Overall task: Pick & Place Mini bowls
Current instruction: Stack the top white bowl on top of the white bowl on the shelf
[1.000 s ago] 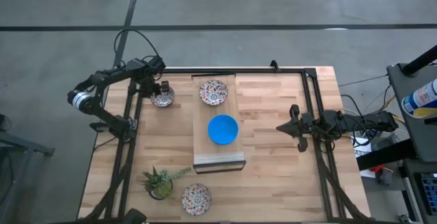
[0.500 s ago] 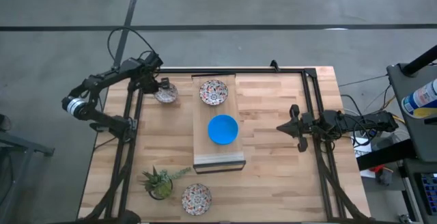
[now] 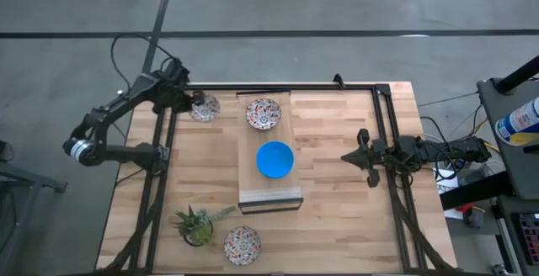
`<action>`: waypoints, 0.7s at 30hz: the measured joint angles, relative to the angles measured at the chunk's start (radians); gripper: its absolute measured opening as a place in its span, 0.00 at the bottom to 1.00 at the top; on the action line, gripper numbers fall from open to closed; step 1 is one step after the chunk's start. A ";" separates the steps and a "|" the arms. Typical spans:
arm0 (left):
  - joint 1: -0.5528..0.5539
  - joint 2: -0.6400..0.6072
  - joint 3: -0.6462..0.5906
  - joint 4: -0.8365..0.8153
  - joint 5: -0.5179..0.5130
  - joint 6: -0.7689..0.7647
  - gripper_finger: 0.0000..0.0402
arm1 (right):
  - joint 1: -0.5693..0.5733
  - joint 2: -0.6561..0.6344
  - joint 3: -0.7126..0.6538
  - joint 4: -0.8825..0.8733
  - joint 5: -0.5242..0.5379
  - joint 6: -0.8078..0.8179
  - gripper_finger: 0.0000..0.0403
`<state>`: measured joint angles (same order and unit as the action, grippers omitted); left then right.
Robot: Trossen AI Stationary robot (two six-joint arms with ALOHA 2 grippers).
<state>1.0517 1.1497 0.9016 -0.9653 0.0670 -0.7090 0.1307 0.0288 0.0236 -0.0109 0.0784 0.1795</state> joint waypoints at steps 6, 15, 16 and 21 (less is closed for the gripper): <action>-0.009 -0.108 0.000 0.002 0.126 -0.055 0.00 | 0.000 0.000 0.000 0.000 0.000 0.000 0.02; -0.041 -0.233 0.027 0.013 0.200 -0.109 0.00 | 0.000 0.000 0.000 0.000 0.000 0.000 0.02; -0.045 -0.240 0.033 0.013 0.204 -0.109 0.00 | 0.000 0.000 0.000 0.000 0.000 0.000 0.02; -0.073 -0.254 0.075 0.014 0.234 -0.106 0.00 | 0.000 0.000 0.000 0.000 0.000 0.000 0.02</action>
<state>0.9791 0.8955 0.9771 -0.9509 0.3006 -0.8147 0.1307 0.0288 0.0238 -0.0110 0.0784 0.1799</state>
